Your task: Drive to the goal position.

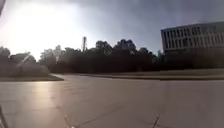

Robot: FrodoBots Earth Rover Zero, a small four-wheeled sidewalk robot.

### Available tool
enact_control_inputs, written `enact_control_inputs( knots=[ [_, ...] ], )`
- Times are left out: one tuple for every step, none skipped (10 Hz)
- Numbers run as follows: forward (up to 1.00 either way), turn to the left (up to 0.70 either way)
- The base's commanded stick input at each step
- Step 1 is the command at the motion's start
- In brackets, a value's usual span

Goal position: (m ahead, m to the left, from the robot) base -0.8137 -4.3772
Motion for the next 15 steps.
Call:
enact_control_inputs(
  knots=[
    [0.7,0.0],
    [0.7,0.0],
    [0.7,0.0],
    [0.7,0.0],
    [0.7,0.0],
    [0.7,0.0],
    [0.7,0.0],
    [0.7,0.0],
    [0.7,0.0],
    [0.7,0.0],
    [0.7,0.0],
    [0.7,0.0],
    [0.7,0.0],
    [0.7,0.0],
    [0.7,0.0]
  ],
)
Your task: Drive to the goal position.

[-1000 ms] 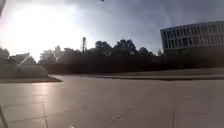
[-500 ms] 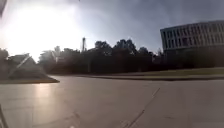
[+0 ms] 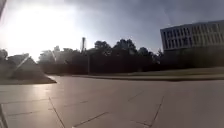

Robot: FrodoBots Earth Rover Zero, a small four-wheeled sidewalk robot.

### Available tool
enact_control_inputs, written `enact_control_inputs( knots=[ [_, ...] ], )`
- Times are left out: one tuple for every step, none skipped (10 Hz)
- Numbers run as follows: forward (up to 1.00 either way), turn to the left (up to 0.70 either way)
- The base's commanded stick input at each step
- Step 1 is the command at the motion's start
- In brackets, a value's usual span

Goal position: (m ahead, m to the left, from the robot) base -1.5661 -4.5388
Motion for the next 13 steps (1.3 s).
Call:
enact_control_inputs(
  knots=[
    [0.7,0.0],
    [0.7,0.0],
    [0.7,0.0],
    [0.7,0.0],
    [0.7,0.0],
    [0.7,0.0],
    [0.7,0.0],
    [0.7,0.0],
    [0.7,0.0],
    [0.7,0.0],
    [0.7,0.0],
    [0.7,0.0],
    [0.7,0.0]
  ],
)
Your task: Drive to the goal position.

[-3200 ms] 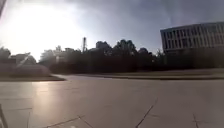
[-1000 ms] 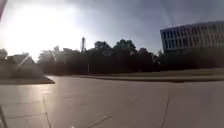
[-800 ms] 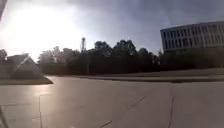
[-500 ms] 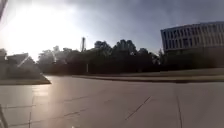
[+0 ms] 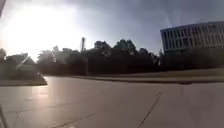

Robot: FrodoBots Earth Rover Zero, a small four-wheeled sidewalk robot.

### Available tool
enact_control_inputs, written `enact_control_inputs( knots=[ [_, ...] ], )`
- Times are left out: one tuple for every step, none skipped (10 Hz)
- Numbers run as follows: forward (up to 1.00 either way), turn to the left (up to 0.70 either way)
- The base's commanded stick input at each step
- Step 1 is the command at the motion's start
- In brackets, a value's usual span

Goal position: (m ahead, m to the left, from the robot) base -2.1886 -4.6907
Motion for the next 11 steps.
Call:
enact_control_inputs(
  knots=[
    [0.7,0.0],
    [0.7,0.0],
    [0.7,0.0],
    [0.7,0.0],
    [0.7,0.0],
    [0.7,0.0],
    [0.7,0.0],
    [0.7,0.0],
    [0.7,0.0],
    [0.7,-0.03],
    [0.7,-0.25]
  ],
)
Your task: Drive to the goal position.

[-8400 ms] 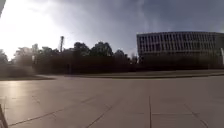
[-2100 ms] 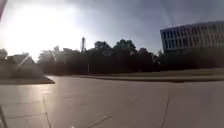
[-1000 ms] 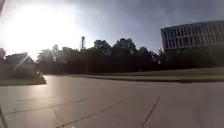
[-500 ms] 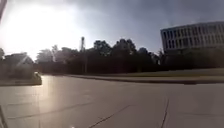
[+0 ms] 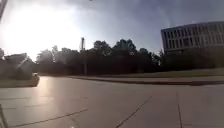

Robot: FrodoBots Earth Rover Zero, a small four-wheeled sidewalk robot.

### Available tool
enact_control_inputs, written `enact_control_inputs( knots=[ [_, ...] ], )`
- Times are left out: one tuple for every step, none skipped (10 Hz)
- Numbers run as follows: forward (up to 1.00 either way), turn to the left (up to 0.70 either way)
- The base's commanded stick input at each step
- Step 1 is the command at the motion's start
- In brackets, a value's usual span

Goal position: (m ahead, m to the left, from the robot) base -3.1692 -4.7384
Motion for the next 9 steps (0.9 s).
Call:
enact_control_inputs(
  knots=[
    [0.7,-0.35],
    [0.7,-0.35],
    [0.7,-0.35],
    [0.7,-0.35],
    [0.7,-0.1],
    [0.7,0.0],
    [0.7,0.0],
    [0.7,0.0],
    [0.7,0.0]
  ],
)
